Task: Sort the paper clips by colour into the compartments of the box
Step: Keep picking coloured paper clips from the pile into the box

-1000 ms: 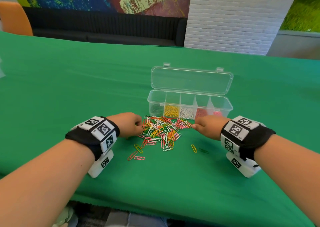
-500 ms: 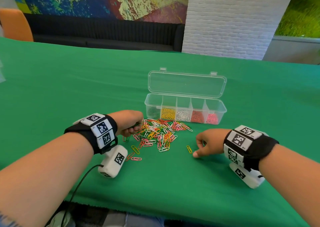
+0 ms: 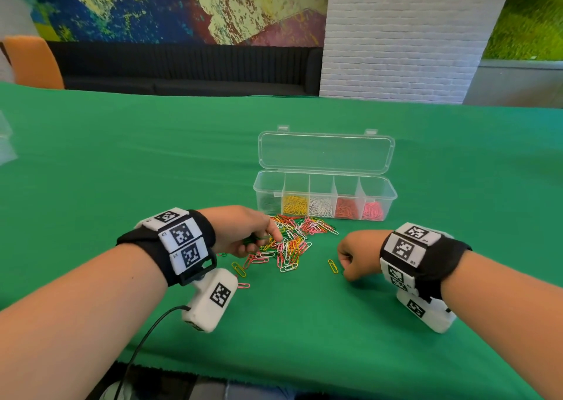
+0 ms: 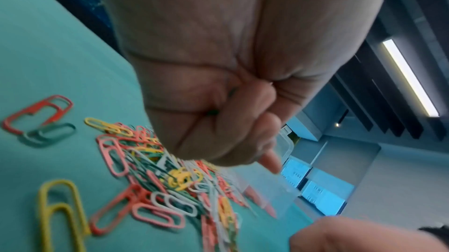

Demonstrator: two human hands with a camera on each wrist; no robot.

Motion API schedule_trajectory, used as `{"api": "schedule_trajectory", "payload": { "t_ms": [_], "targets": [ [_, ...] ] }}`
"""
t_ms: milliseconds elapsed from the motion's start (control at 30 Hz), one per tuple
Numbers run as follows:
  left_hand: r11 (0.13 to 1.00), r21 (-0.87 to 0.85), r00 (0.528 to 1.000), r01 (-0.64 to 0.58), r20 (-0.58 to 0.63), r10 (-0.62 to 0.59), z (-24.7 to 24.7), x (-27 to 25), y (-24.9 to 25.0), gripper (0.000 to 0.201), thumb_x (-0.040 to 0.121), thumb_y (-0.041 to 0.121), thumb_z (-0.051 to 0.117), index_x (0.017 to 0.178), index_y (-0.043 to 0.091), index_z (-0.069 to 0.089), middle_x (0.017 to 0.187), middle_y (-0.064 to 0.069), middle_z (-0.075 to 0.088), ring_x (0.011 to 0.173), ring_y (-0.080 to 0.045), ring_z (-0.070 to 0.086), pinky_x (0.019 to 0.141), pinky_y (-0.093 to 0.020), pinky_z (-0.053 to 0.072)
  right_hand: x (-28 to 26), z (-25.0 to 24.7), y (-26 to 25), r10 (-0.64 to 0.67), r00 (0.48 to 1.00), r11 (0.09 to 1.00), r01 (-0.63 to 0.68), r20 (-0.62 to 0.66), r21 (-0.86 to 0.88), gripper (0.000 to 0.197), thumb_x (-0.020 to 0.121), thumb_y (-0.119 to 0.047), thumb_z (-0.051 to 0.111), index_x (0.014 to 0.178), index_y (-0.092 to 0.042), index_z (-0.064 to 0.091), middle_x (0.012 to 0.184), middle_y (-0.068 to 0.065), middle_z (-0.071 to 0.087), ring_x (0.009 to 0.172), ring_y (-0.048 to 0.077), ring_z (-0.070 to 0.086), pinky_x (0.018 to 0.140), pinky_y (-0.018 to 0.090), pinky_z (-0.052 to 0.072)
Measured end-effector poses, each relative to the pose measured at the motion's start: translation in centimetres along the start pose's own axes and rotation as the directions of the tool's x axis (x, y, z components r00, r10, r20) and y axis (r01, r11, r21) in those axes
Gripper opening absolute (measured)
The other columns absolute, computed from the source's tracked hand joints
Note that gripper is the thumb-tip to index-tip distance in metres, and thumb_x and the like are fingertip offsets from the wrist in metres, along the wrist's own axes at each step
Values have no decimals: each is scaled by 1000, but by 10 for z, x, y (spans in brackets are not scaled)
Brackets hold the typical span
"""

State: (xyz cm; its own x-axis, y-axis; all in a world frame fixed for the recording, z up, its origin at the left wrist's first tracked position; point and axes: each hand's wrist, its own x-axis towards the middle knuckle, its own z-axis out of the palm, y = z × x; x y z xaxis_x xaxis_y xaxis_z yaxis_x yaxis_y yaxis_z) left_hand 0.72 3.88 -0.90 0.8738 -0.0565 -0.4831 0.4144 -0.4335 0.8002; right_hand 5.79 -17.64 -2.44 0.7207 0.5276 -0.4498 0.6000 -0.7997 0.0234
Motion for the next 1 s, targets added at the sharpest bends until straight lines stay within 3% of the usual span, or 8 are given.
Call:
{"api": "schedule_trajectory", "payload": {
  "t_ms": [133, 233, 400, 600, 733, 833, 900, 1000],
  "targets": [
    [983, -182, 997, -16, 70, 29, -1, -4, 3, 29, 85, -4, 23, 72, 9, 45, 59, -3, 41, 40, -9, 34, 33, -12, 23, -5, -4, -4, 17, 998, 999, -15, -64, 34, 24, 91, -24, 40, 69, -17, 41, 67, -3, 40, 73, 19, 42, 55, 22, 33],
    [961, -277, 994, 0, 105, 30, 0, -5, 9, 21, 85, 4, 29, 70, 13, 41, 57, -2, 41, 38, -8, 33, 32, -10, 22, -8, -13, -1, 4, 993, 973, 24, -117, 231, 23, 97, -20, 34, 91, -11, 55, 81, -3, 46, 83, 15, 44, 78, 23, 40],
    [969, -242, 995, 52, 91, -31, -2, -2, 7, 24, 95, 25, 39, 73, 17, 43, 56, 5, 35, 40, -6, 32, 31, -11, 22, -9, -16, 1, 43, 985, 938, 19, -170, 346, 33, 96, -20, 35, 63, -22, 36, 62, -9, 39, 52, 3, 34, 50, 15, 28],
    [991, 111, 992, 79, -110, -66, -20, -4, -3, 33, 96, 22, 44, 64, 15, 40, 51, 5, 34, 38, -7, 28, 34, -14, 18, -2, -15, 3, 60, 980, 903, 27, -188, 430, 25, 91, -17, 40, 66, -19, 37, 63, -3, 53, 45, 11, 42, 48, 19, 38],
    [751, 627, 960, 207, -278, -33, -36, -6, -12, 30, 93, 39, 49, 71, 18, 47, 62, 3, 40, 51, -13, 34, 47, -19, 28, 4, -19, -2, 44, 975, 909, 51, -217, 414, 22, 91, -14, 41, 70, -20, 34, 63, -3, 49, 48, 11, 40, 46, 20, 36],
    [644, 732, 951, 220, -308, 26, -43, -7, -19, 19, 89, 36, 56, 79, 21, 52, 70, 6, 49, 62, -11, 43, 54, -21, 33, 11, -21, -9, 4, 976, 939, 71, -217, 336, 9, 94, -12, 38, 88, -18, 41, 69, -6, 41, 59, 10, 40, 50, 17, 31],
    [627, 746, 948, 225, -317, 37, -43, -6, -20, 9, 87, 29, 59, 85, 21, 56, 76, 7, 52, 68, -10, 46, 54, -20, 34, 16, -22, -14, -13, 979, 943, 79, -201, 324, 17, 95, -9, 35, 102, -19, 47, 72, -13, 39, 63, 5, 40, 52, 14, 29],
    [610, 755, 949, 242, -315, 14, -43, -3, -22, 9, 83, 27, 63, 87, 21, 58, 81, 6, 54, 74, -11, 49, 54, -20, 35, 24, -25, -19, -42, 985, 952, 91, -170, 292, 26, 94, -6, 31, 97, -23, 50, 73, -13, 41, 62, 1, 39, 55, 16, 32]
  ]
}}
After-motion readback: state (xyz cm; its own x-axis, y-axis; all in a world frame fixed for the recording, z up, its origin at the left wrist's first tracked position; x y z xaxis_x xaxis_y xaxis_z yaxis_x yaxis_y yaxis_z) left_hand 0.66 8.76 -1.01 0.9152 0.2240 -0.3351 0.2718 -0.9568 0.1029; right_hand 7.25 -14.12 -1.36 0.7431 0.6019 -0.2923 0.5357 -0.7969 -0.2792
